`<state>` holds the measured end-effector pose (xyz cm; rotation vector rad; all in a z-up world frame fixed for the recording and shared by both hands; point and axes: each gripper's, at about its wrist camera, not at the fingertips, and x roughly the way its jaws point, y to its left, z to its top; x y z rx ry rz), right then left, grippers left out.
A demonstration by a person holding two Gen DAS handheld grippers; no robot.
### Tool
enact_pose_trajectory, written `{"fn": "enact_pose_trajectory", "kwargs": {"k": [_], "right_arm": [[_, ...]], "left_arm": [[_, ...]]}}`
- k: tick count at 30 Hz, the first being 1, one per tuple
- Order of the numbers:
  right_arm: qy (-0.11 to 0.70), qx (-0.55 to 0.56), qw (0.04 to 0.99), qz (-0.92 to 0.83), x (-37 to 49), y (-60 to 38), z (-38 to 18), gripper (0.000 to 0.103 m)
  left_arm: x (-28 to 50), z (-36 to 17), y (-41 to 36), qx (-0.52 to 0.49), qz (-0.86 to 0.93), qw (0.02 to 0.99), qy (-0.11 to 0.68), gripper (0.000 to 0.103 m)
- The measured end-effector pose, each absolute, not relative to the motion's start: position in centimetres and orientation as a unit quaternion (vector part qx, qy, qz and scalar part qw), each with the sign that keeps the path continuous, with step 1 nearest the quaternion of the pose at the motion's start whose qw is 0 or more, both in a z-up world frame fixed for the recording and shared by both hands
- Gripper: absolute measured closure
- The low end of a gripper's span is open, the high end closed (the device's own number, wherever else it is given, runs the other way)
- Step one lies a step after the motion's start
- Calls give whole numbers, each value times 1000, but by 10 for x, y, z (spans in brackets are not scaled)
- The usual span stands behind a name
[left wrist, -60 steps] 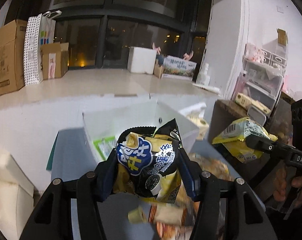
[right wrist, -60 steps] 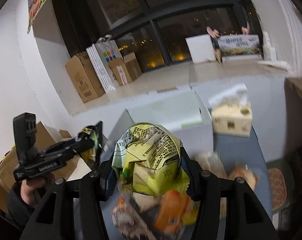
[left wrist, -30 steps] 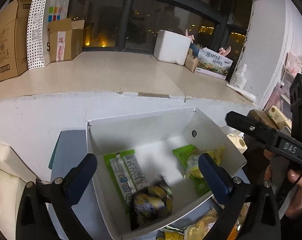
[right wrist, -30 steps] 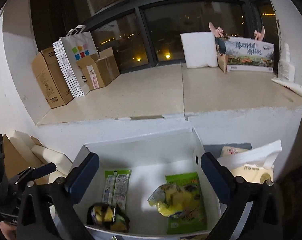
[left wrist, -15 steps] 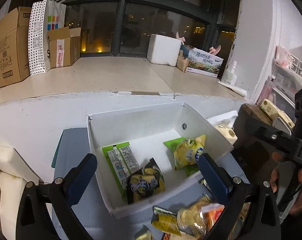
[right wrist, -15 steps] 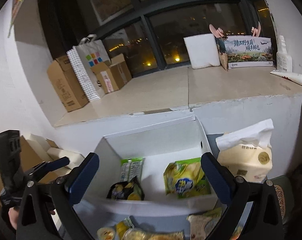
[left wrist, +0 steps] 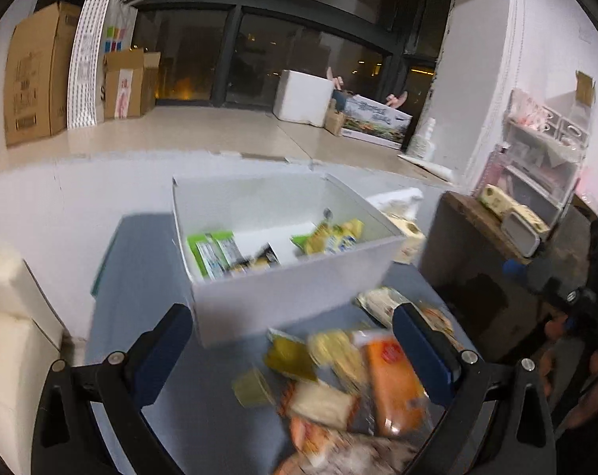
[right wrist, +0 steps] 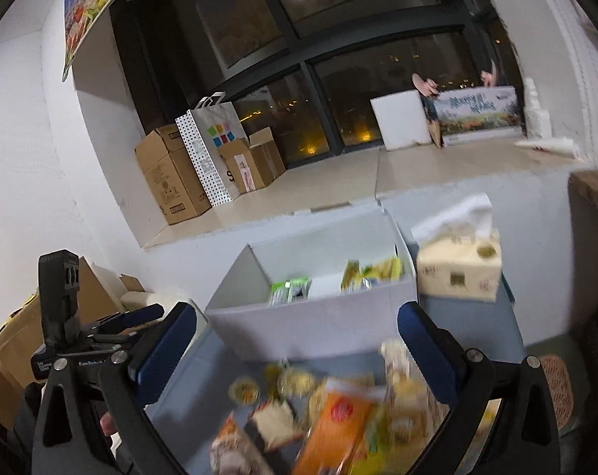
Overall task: Organize snacks
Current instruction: 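Grasp the large printed snack bag with the right gripper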
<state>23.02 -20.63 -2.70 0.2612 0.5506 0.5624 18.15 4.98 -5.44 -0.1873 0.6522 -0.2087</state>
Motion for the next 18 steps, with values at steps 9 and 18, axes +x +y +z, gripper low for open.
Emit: {"fn": "enact_pose_trajectory", "kwargs": {"k": [9,18], "right_arm": [[301,117,925,202,171,-233,-77,0],[341,148,914,163,167,-266,-105,0]], "left_arm": [[147,-74,40,-108,-97,932,332,0],[135,-84,38,-114,-102,927,342,0]]}}
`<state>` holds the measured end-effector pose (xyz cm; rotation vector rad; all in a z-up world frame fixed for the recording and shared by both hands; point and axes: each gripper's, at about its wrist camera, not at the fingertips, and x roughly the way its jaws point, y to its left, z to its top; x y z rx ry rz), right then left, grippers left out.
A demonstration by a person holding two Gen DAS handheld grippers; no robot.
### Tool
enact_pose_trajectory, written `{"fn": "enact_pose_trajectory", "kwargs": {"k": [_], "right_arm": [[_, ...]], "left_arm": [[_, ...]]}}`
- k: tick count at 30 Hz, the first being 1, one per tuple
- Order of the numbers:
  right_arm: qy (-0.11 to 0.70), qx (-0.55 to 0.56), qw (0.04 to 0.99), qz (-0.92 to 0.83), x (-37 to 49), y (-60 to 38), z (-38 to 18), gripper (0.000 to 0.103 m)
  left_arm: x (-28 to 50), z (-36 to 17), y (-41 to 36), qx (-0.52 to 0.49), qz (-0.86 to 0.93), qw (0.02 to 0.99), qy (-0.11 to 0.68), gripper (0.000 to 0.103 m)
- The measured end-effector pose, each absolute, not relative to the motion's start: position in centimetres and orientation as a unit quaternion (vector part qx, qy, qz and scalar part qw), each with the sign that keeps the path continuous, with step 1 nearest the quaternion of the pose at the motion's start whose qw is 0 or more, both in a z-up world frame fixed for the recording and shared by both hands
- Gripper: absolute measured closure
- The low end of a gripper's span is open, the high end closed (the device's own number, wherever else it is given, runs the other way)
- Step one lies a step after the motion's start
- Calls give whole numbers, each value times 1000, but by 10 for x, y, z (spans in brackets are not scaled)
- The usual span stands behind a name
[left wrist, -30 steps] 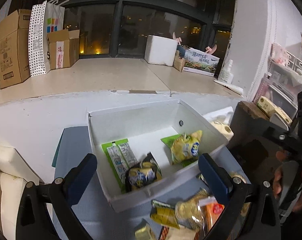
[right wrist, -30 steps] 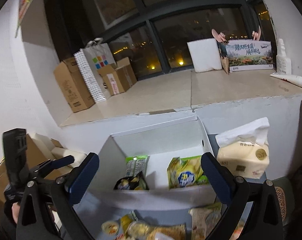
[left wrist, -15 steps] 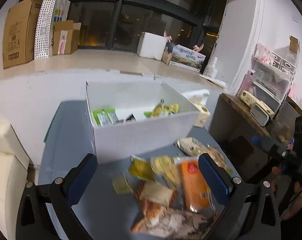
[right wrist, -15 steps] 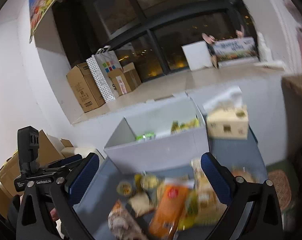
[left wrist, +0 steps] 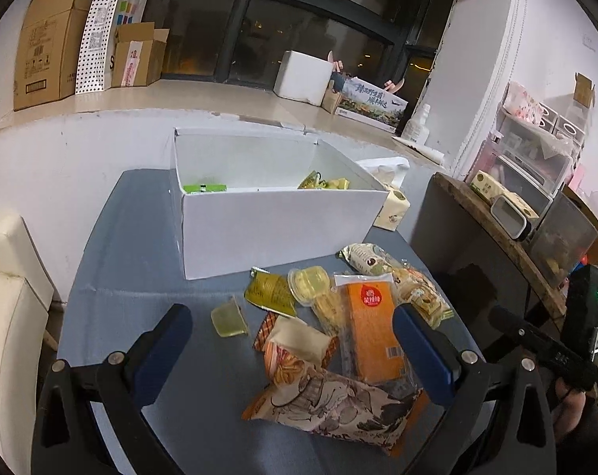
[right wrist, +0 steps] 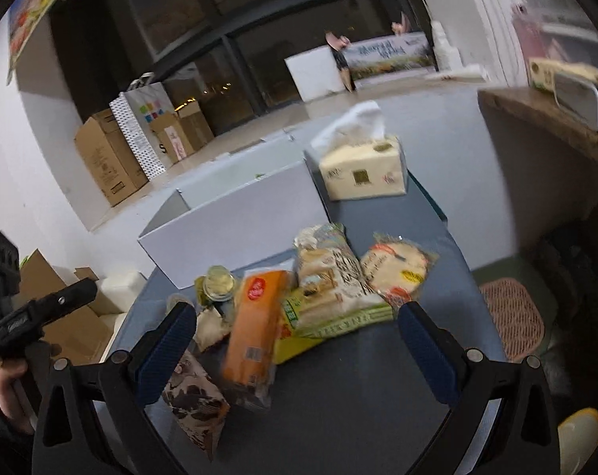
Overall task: Organize snacks
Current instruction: 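Grasp the large printed snack bag with the right gripper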
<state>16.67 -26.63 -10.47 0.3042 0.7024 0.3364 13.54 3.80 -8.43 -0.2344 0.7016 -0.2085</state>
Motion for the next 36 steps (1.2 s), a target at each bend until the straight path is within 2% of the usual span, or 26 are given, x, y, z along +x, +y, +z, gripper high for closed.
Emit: {"fn": "enact_pose_trajectory", "kwargs": {"k": [13,17,18,19,20,21,26,36], "right_arm": [[415,-37,897,145,255,-229,-143,0],[450,-59,877,157,281,-218,-161,0],[457,-51,872,165,285,-218,-165,2],[460,-40,870,173,287,-220,-167,16],[464,-22,867,182,289,-222,-168,50],[467,-11,865,181,290,-224,-169,55],[459,3,870,180,280,-229,-162,63],[379,66,909,164,231,-259,-106,63]], "left_arm": [[130,-100,36,-107,-100,918,368,0],[134,-106,33,-106,-102,915,377,0],[134,-107,32,-107,-105,914,378,0],[135,-108,31,-107,-109,913,379,0],[135,-108,29,-106,-112,912,379,0],[136,-109,26,-103,-113,912,382,0],[143,-112,14,-101,-124,907,390,0],[178,-124,-58,-73,-141,887,434,0]]}}
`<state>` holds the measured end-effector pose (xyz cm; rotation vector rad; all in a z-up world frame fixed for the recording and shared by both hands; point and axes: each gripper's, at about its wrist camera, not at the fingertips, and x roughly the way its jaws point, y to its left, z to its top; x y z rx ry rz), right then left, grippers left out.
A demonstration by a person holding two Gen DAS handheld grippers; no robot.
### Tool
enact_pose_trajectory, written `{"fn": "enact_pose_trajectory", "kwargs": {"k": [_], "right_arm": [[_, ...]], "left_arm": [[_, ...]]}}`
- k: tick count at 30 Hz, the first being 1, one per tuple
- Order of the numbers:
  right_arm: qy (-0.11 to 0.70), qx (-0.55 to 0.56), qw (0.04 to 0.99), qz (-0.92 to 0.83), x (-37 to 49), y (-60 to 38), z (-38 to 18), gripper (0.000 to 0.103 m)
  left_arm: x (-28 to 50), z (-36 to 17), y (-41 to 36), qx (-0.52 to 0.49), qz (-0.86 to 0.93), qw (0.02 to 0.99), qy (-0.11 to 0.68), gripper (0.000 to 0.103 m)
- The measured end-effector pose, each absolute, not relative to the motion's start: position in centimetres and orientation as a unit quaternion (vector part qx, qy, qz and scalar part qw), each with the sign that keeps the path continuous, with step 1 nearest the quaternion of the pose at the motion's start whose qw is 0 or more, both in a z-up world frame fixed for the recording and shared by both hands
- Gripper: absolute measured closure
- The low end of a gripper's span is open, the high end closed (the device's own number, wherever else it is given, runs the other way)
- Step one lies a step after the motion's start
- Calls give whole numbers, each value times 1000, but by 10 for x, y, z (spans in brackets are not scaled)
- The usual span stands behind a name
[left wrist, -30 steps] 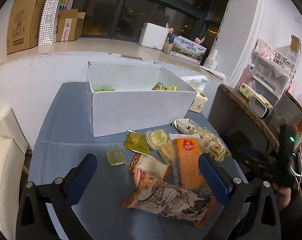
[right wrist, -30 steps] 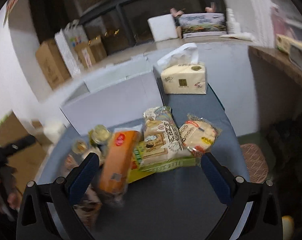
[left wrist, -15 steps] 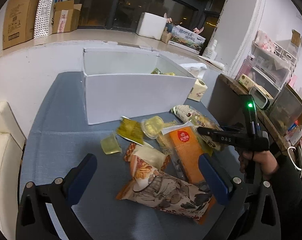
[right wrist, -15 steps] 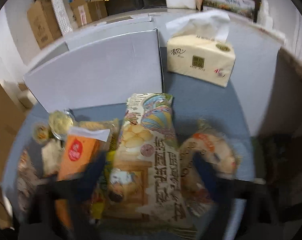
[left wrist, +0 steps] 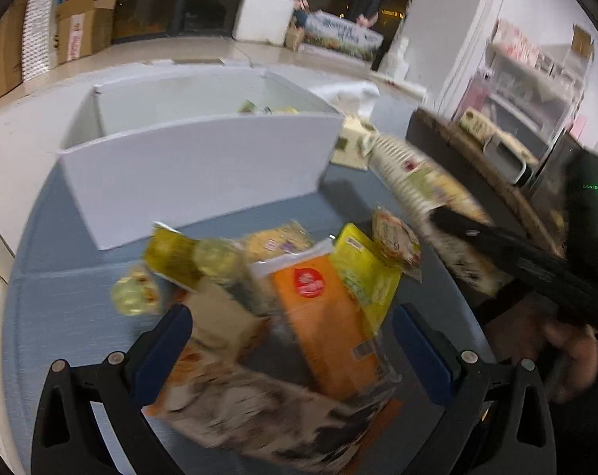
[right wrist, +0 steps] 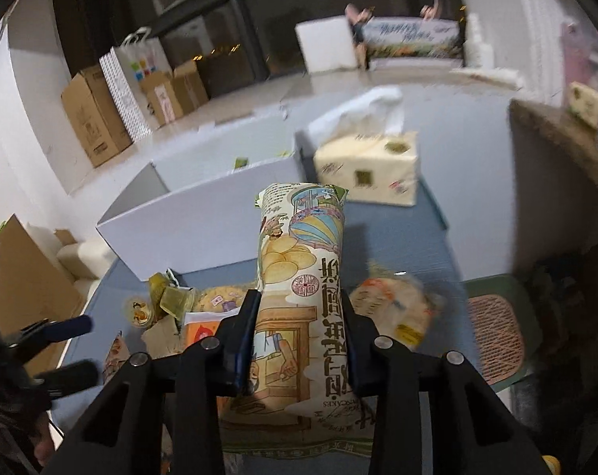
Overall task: Organize snacks
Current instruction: 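Grasp the large printed snack bag with the right gripper, then grasp the orange bread pack with the left gripper while the right carries the printed bag to the box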
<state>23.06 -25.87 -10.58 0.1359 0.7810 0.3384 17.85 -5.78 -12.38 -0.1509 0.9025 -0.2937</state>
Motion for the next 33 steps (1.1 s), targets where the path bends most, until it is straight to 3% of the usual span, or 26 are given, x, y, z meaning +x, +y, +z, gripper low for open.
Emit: {"fn": "enact_pose_trajectory", "kwargs": {"k": [10,17,18,20,24,25,28,33], "right_arm": [[362,102,917,131,180,-304,-99,63],[377,115,910,132,169,-308,-114,63],[377,114,909,134,169,-307,-115,63],[377,112,909,140,168,-302,-116,63],[375,107,909,147,166,-299,-115,63],[375,108,909,148,166,-298,-115,63],[374,107,909,150,165,-296,-115,63],[381,104,906,154,166,-287,-118,63]], "left_arm": [[208,-175,-101,-84,-81,850,513,0],[207,-185,-111,-35,-69,853,517,2],[208,-184,-111,-28,-70,854,514,7],[206,-180,-108,-31,-76,859,505,29],[205,-169,-94,-52,-90,864,492,52],[202,-165,-90,-50,-89,870,483,67],[200,-152,-84,-49,-102,877,468,76],[197,-149,-73,-58,-114,879,460,82]]}}
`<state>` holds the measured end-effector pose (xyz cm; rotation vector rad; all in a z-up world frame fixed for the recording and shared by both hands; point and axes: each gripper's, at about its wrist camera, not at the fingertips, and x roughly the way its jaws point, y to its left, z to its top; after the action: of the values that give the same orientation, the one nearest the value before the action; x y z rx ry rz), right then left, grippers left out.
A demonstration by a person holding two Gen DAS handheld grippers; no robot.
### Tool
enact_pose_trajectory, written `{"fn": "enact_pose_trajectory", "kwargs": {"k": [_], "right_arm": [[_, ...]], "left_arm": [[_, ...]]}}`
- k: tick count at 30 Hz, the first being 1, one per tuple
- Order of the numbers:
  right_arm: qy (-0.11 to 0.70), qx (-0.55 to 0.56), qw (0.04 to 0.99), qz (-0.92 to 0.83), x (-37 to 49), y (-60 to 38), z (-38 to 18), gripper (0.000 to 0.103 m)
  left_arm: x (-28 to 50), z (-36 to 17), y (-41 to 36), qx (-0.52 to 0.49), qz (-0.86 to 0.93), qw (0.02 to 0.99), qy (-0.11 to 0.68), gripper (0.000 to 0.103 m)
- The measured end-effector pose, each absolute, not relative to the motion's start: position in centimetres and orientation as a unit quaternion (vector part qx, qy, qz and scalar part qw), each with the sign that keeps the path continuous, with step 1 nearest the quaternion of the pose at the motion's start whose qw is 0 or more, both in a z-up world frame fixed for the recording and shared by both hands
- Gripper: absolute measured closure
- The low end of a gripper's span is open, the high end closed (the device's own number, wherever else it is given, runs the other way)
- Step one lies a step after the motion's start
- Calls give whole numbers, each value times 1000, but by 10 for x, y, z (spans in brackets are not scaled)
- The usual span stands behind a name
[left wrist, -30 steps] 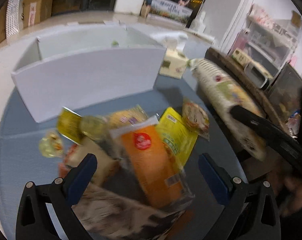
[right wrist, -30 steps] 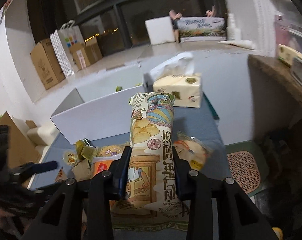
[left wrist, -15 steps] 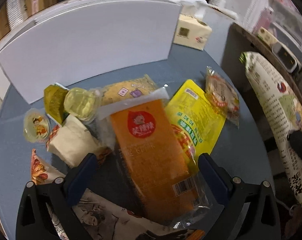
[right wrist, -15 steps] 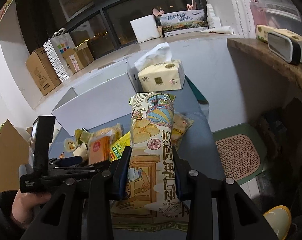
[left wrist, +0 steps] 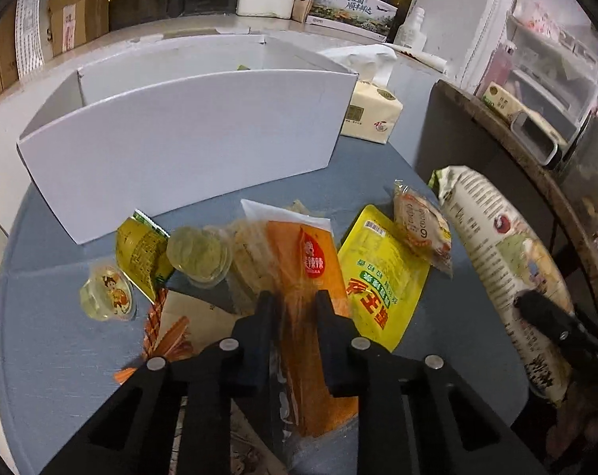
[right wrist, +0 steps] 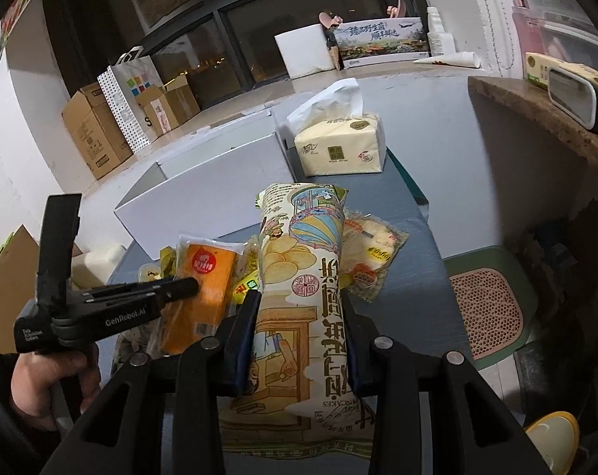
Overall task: Organize snacks
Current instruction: 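Grasp the orange bread pack with the left gripper while the right carries the printed bag to the box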
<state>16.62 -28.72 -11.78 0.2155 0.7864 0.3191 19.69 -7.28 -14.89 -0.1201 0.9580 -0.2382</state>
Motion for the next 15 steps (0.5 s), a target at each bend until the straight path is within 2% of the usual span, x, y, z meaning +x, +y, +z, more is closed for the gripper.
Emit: {"fn": "enact_pose_trajectory", "kwargs": {"k": [4,15], "right_arm": [[383,102,904,159,166,-283,-118,63],[381,95,906,157,166,-274,-109,63]], "left_arm": [[195,-138,-64,-58,-125,887,441,86],[186,-74,-48,-80,-159,916,361,87]]}}
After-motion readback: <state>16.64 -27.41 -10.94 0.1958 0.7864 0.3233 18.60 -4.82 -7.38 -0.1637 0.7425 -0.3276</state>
